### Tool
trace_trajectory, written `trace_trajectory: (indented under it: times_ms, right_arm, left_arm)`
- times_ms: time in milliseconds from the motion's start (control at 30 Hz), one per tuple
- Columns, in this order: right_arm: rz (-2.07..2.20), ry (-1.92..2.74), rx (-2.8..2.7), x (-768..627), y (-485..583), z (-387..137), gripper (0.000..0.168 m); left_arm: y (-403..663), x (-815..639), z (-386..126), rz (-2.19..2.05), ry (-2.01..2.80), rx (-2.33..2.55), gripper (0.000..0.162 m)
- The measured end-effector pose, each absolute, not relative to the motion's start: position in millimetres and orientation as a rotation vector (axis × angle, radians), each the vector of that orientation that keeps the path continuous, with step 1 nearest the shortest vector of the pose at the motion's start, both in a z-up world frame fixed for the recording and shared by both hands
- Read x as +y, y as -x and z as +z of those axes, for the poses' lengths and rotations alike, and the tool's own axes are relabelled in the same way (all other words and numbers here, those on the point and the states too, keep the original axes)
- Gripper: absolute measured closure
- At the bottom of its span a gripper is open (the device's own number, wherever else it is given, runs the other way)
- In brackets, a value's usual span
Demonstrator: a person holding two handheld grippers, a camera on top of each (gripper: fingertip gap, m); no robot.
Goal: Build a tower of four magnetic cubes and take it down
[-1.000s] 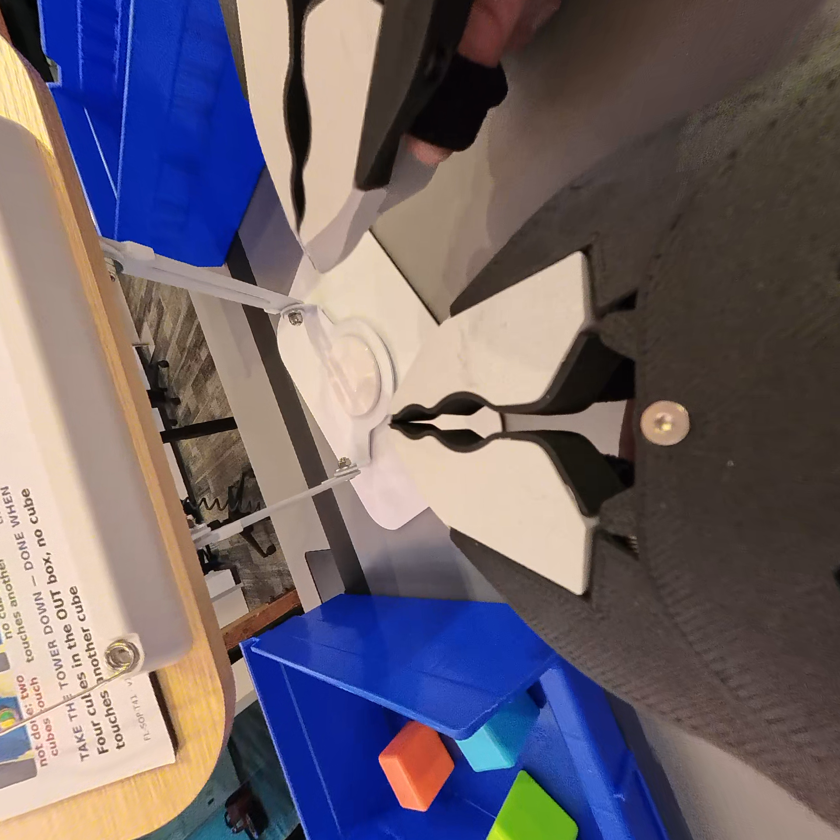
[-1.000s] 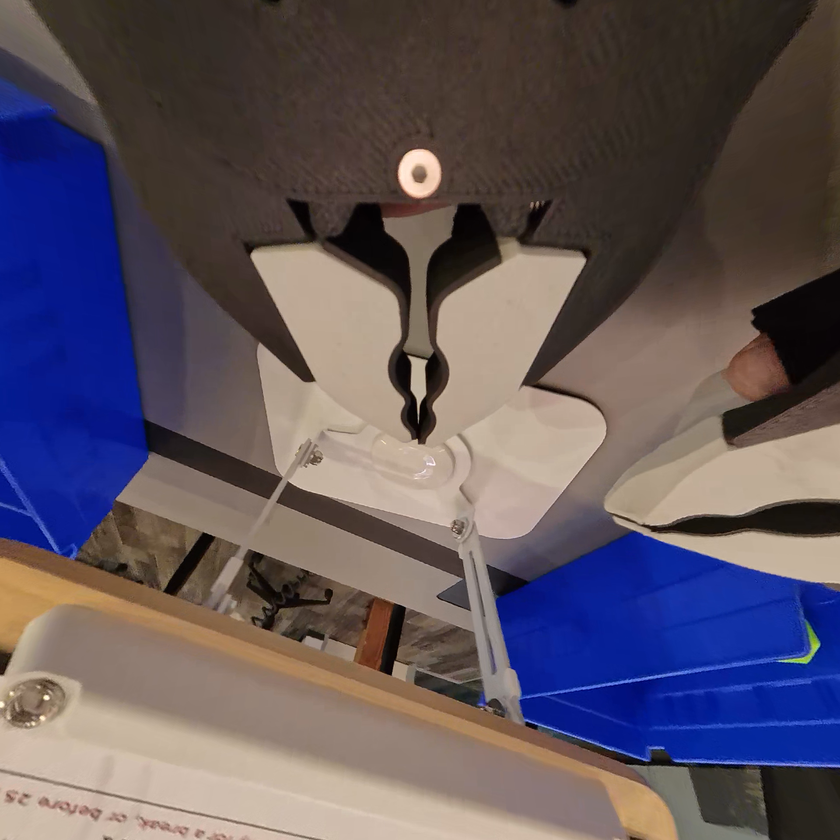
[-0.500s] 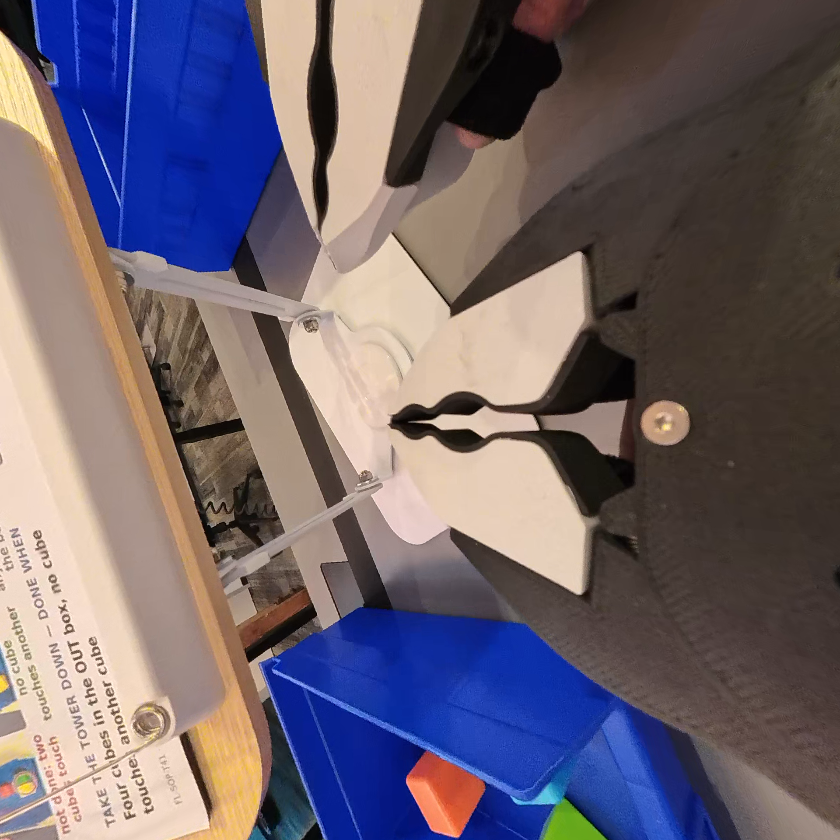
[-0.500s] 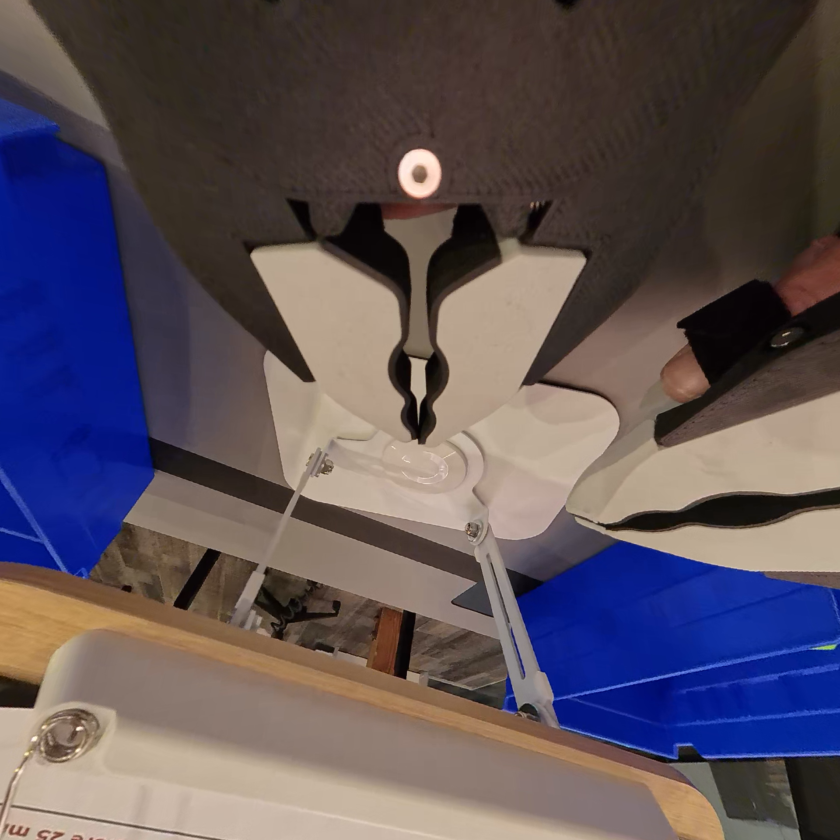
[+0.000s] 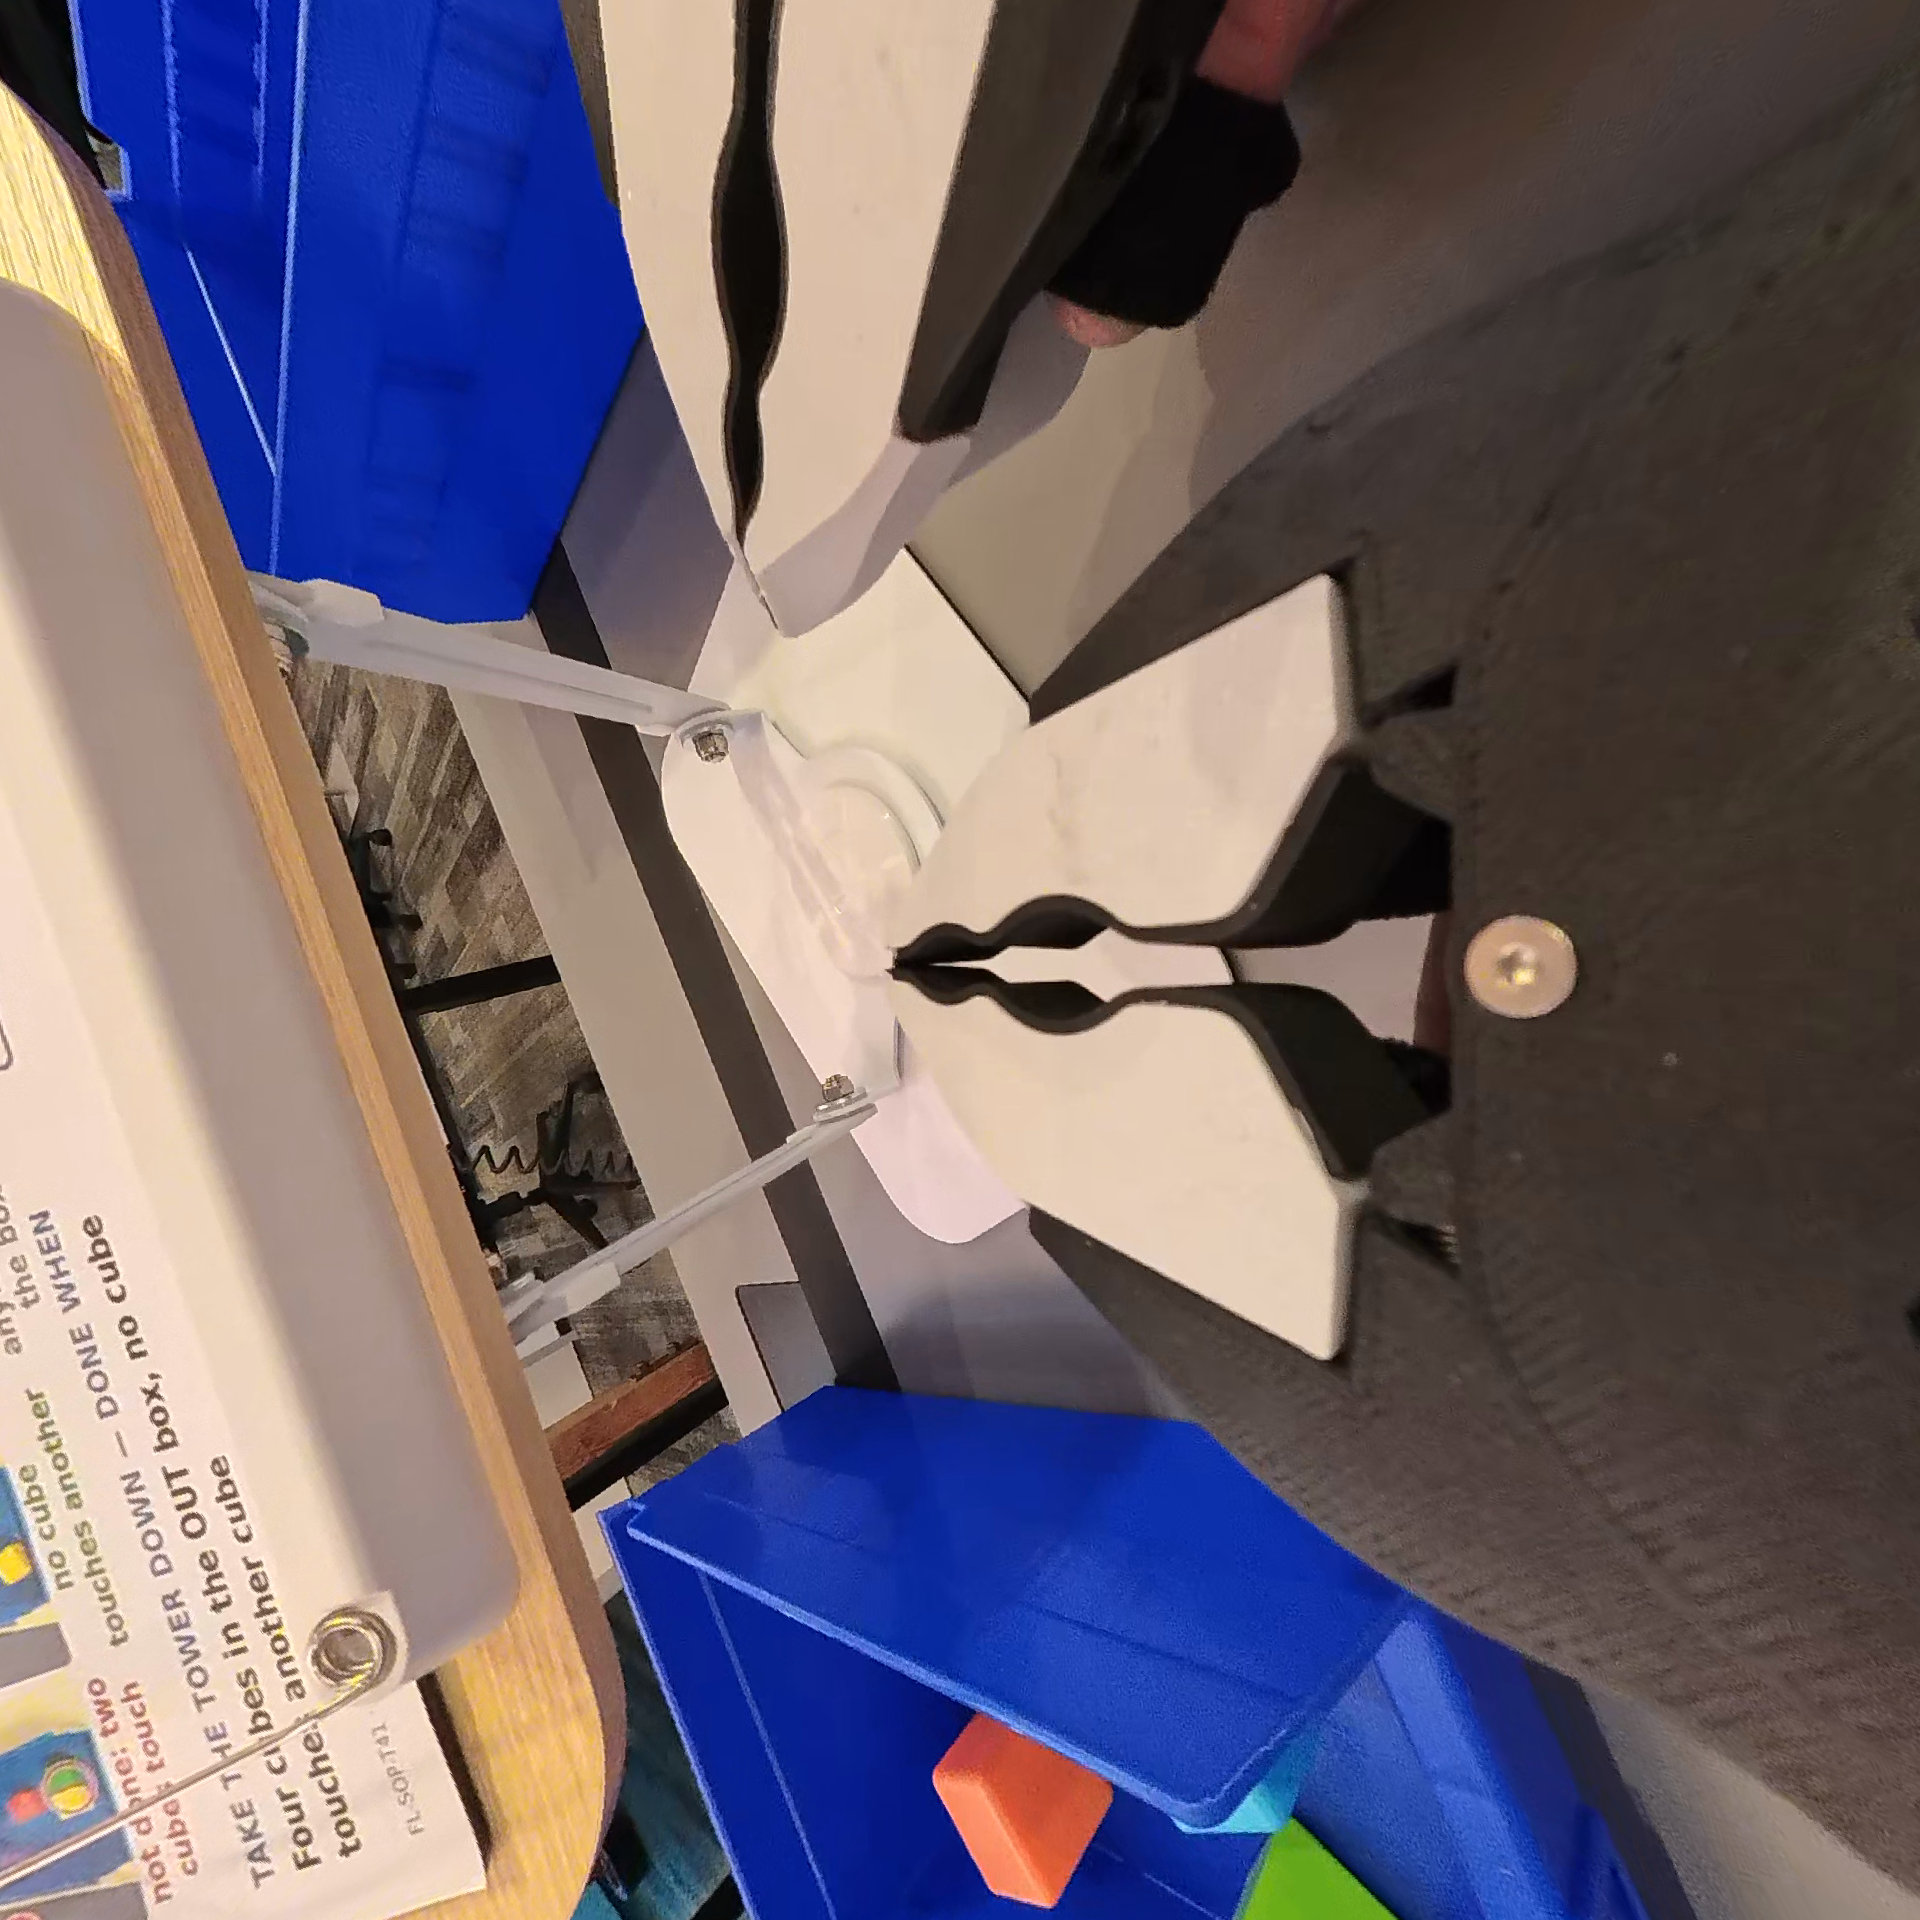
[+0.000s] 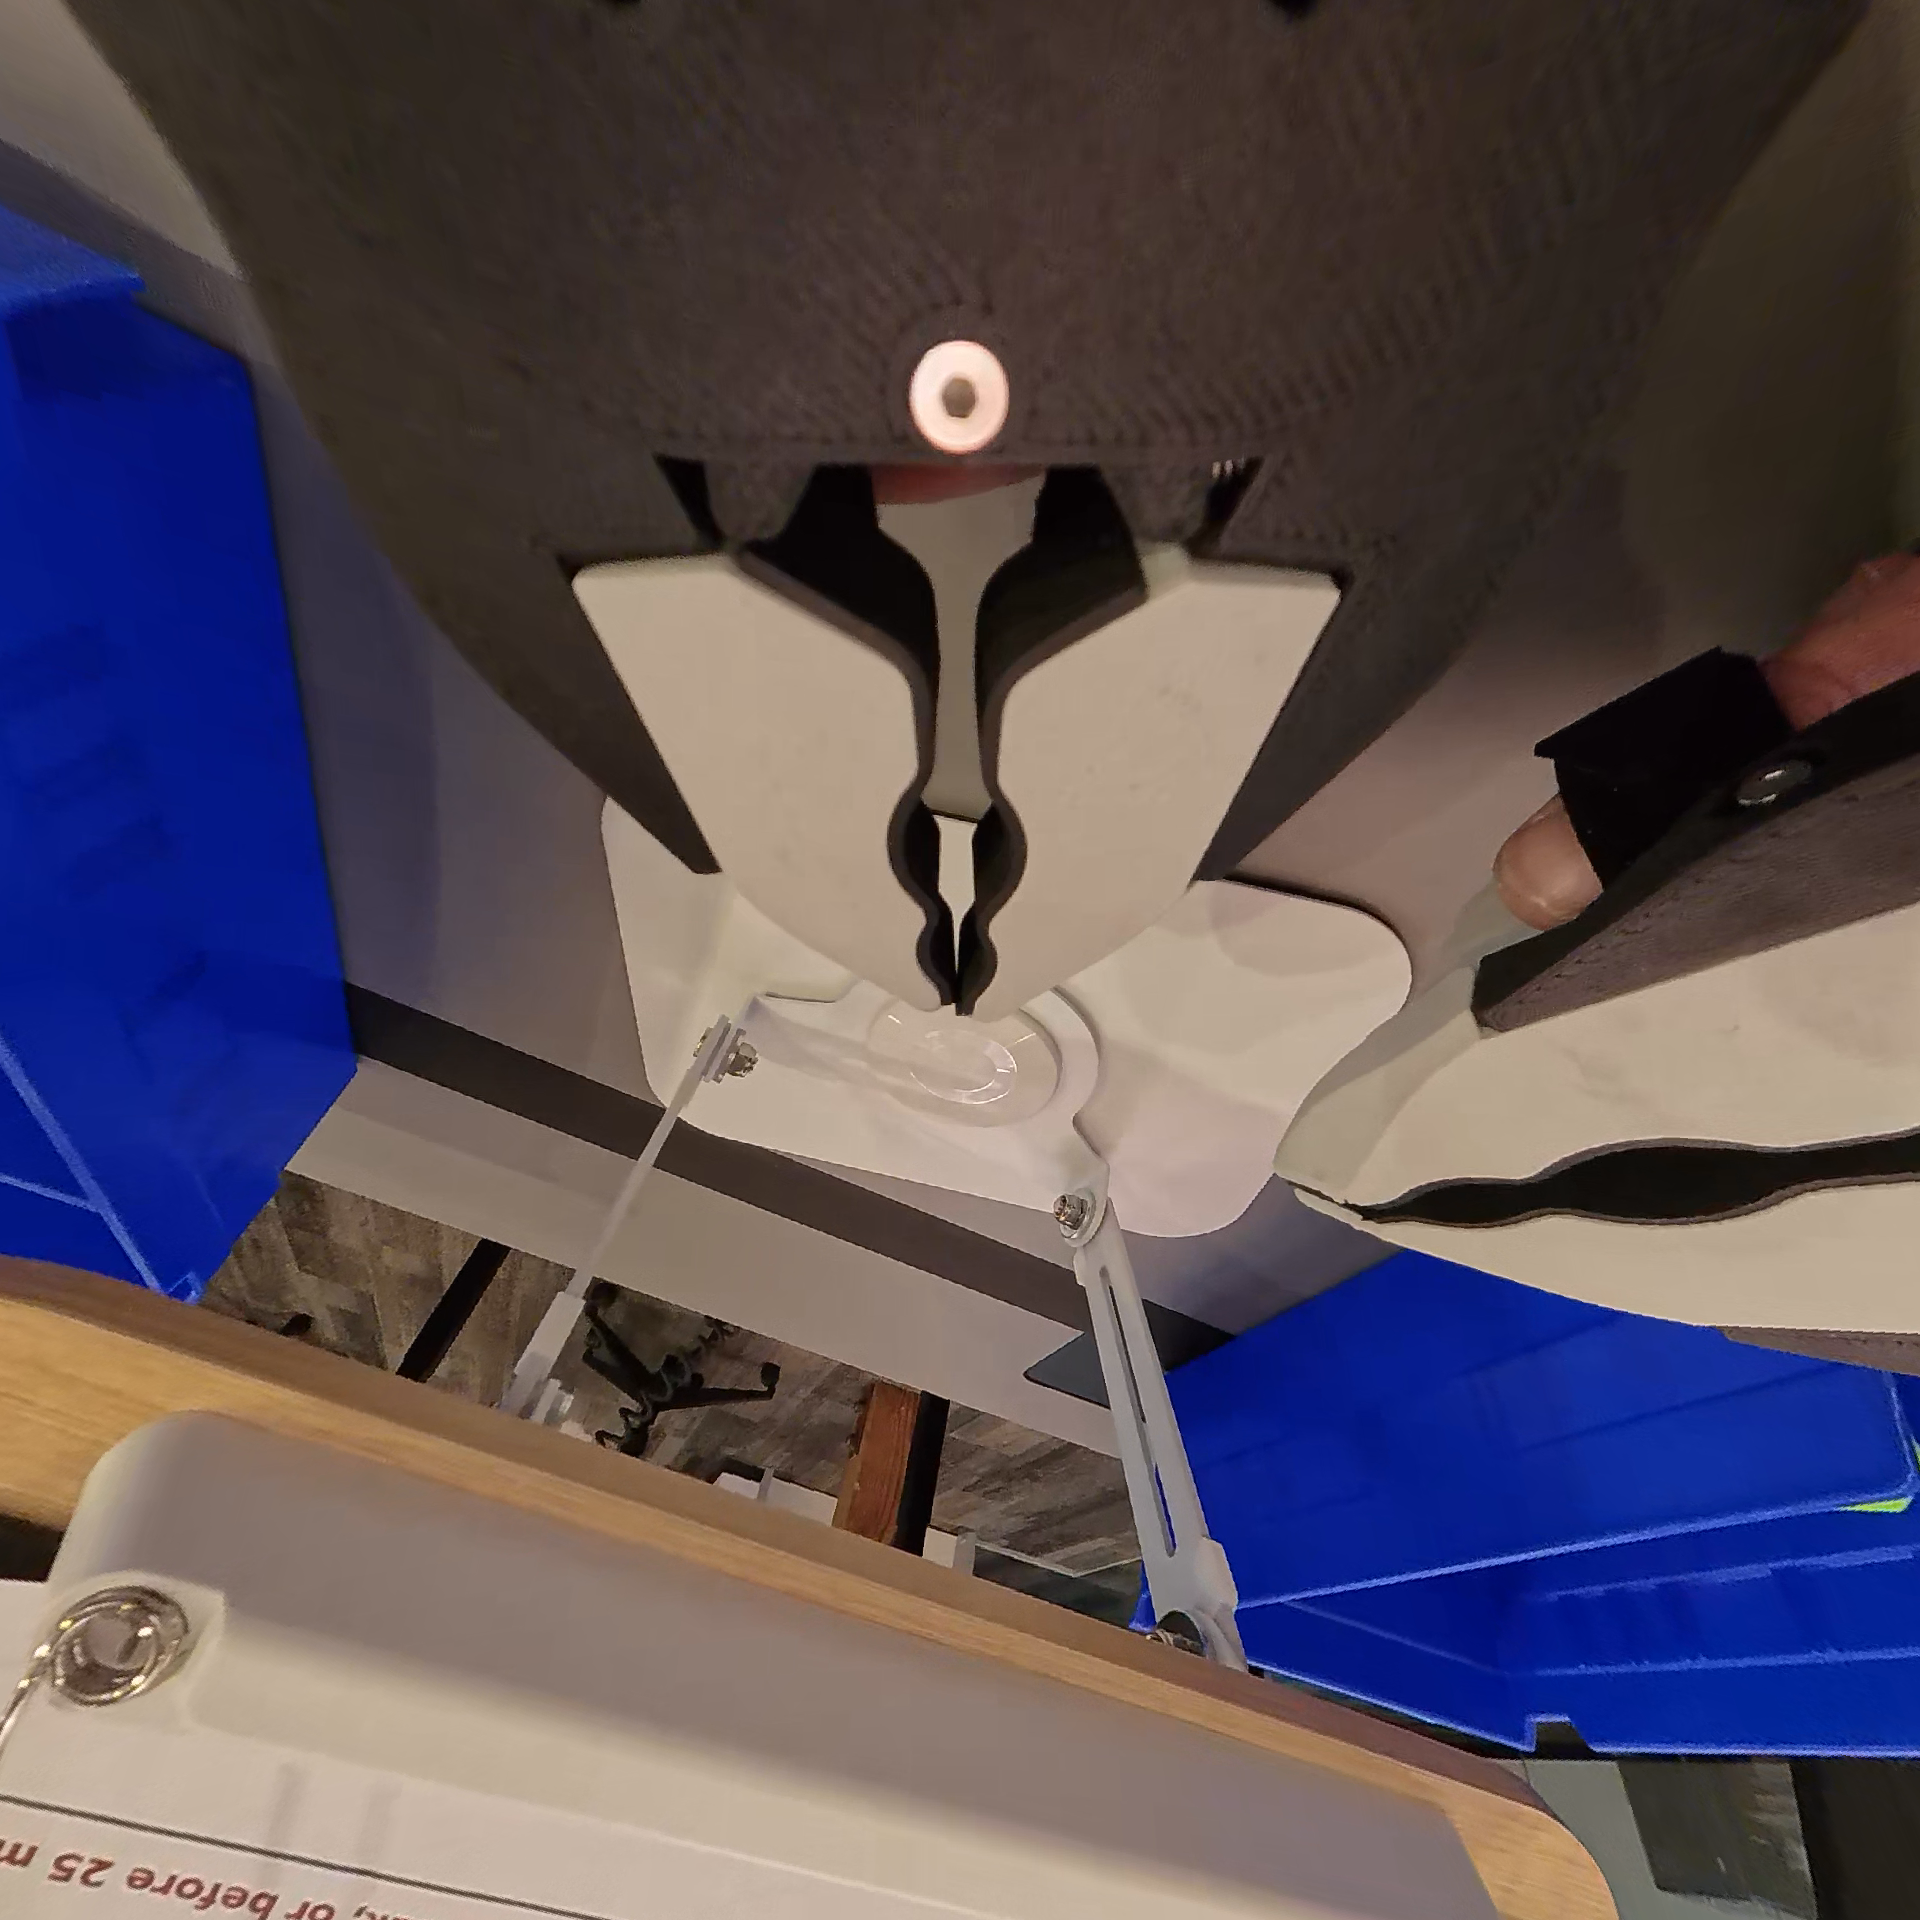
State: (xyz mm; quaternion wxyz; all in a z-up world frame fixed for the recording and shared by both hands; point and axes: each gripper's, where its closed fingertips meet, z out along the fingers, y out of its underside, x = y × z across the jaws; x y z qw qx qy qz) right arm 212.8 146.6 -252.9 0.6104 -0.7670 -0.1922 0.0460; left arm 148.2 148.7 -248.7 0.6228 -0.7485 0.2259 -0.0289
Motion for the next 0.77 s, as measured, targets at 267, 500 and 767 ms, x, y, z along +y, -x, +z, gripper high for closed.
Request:
trace_trajectory:
  times_ms: [267,500,767]
  right_arm:
    - [0.115,1.773,-0.483,145.5,-207.7,-254.9,0.162]
    - [0.11,1.767,-0.492,144.6,-206.7,-254.6,0.168]
    - [0.114,1.767,-0.492,144.5,-206.5,-254.6,0.162]
  left_arm:
    - [-150.2,148.0,-249.1,-0.073,1.717,0.534,0.162]
    - [-152.1,147.5,-249.8,-0.065,1.716,0.552,0.162]
    - [-151.9,147.6,-249.9,-0.061,1.715,0.552,0.162]
